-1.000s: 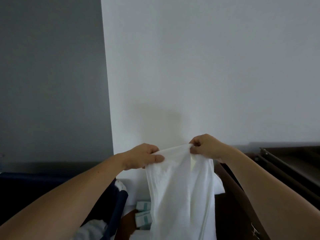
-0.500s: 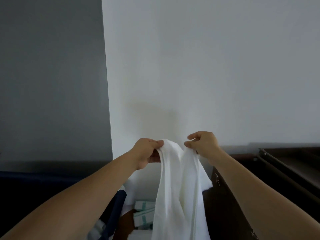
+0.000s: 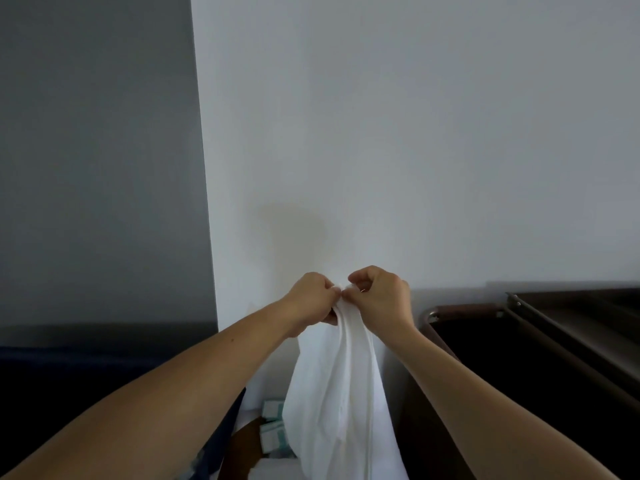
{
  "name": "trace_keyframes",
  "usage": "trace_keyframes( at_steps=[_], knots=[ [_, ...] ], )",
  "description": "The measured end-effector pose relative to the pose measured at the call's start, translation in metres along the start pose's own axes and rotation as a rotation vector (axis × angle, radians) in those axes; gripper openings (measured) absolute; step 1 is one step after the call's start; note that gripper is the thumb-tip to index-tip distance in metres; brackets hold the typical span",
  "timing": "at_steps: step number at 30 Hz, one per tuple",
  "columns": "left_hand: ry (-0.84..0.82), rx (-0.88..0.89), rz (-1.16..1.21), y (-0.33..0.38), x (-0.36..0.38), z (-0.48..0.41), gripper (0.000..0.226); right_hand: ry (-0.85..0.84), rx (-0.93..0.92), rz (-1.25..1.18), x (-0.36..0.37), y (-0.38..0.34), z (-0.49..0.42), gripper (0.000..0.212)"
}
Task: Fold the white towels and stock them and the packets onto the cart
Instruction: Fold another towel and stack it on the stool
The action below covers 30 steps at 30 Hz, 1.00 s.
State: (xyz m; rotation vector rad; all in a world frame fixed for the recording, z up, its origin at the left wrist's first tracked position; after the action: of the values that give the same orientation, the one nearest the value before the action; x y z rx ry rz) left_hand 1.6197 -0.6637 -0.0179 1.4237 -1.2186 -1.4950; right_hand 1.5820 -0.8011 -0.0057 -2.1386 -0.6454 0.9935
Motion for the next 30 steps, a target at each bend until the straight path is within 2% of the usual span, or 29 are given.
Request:
trace_keyframes(
  at_steps=[3,7,12,15,18,21,24,27,30],
  knots=[
    [-0.036,-0.023,-0.031,0.002,0.0,0.0,0.031,0.006,0.001,-0.024,0.003,-0.003,0.008,0.023],
    [-0.053,-0.066,0.093,0.003,0.003,0.006,0.03,-0.034,-0.009,-0.033,0.012,-0.003,0.024,0.028],
    [-0.064,-0.01,0.172,0.008,0.004,0.008,0.023,-0.12,-0.022,0.021,0.011,-0.007,0.028,0.057],
    [-0.035,0.06,0.176,0.011,-0.003,0.002,0.023,-0.167,0.07,-0.142,0.003,-0.012,0.02,0.06],
    [0.03,0.131,0.149,0.022,-0.009,0.0,0.018,-0.174,0.193,-0.394,-0.008,-0.017,0.007,0.044],
    [-0.028,0.194,0.112,0.042,-0.013,0.0,0.027,-0.133,0.116,-0.353,-0.027,-0.026,-0.008,0.03],
    [-0.055,0.275,0.018,0.074,-0.024,-0.008,0.011,-0.062,0.027,-0.394,-0.046,-0.027,-0.021,0.025],
    [0.006,0.383,-0.023,0.119,-0.041,-0.018,0.014,0.055,-0.042,-0.305,-0.062,-0.021,-0.033,0.036],
    [0.067,0.473,0.046,0.158,-0.05,-0.022,0.018,0.086,-0.127,-0.1,-0.071,-0.012,-0.041,0.051]
  ],
)
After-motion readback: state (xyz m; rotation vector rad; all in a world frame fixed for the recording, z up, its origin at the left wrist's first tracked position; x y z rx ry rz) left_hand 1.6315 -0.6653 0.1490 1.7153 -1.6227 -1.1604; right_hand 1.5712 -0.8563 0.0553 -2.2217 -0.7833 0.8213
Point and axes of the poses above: each hand's wrist, its own z-axis away from the middle knuckle, its own x-axis out of the palm, y = z × x, the point moved 4 cm from there along -z, towards the middle knuckle, and after that the axes turned 9 degrees about y, right-handed, at the moved point
